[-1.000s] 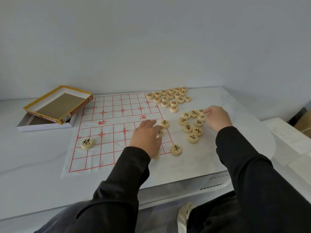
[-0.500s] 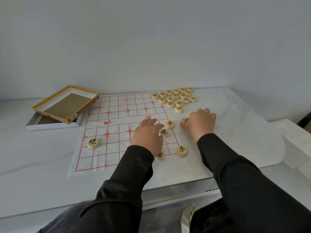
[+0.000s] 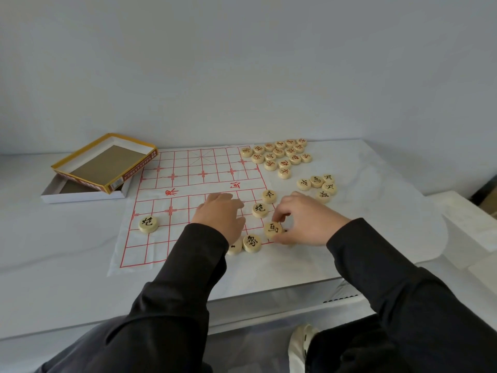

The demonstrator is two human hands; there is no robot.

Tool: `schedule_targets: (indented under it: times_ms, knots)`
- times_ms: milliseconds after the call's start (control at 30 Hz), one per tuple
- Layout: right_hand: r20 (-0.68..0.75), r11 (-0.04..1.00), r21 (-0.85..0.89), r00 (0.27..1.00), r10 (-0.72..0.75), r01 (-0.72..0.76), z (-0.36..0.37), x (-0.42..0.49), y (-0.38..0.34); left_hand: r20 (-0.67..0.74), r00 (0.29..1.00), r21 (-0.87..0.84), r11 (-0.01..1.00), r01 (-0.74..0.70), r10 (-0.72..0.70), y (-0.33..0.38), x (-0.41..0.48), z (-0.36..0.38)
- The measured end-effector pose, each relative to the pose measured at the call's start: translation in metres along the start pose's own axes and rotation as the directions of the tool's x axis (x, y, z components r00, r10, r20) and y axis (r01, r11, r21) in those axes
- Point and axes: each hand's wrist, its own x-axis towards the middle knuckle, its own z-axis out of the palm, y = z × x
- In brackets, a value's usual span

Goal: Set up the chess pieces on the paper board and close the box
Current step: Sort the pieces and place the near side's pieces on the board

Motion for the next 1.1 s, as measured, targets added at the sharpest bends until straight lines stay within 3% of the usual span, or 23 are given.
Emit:
schedule_targets:
  times_ms: [533, 933, 1100]
  knots:
    - [0.033, 0.995, -0.089, 0.999, -0.04, 0.043, 0.012, -0.002, -0.005, 0.023, 1.0, 0.014, 1.0, -0.006, 0.006, 0.002, -0.001, 0.005]
    - [0.111, 0.992, -0.118, 0.992, 0.053, -0.04, 0.002, -0.004, 0.009, -0.015, 0.998, 0.008, 0.998, -0.061, 0.061, 0.01, -0.004, 0.004]
    - [-0.017, 0.992, 0.037, 0.992, 0.123, -0.123, -0.006, -0.005, 0.021, -0.064, 0.99, -0.012, 0.992, -0.126, 0.125, 0.015, -0.005, 0.008]
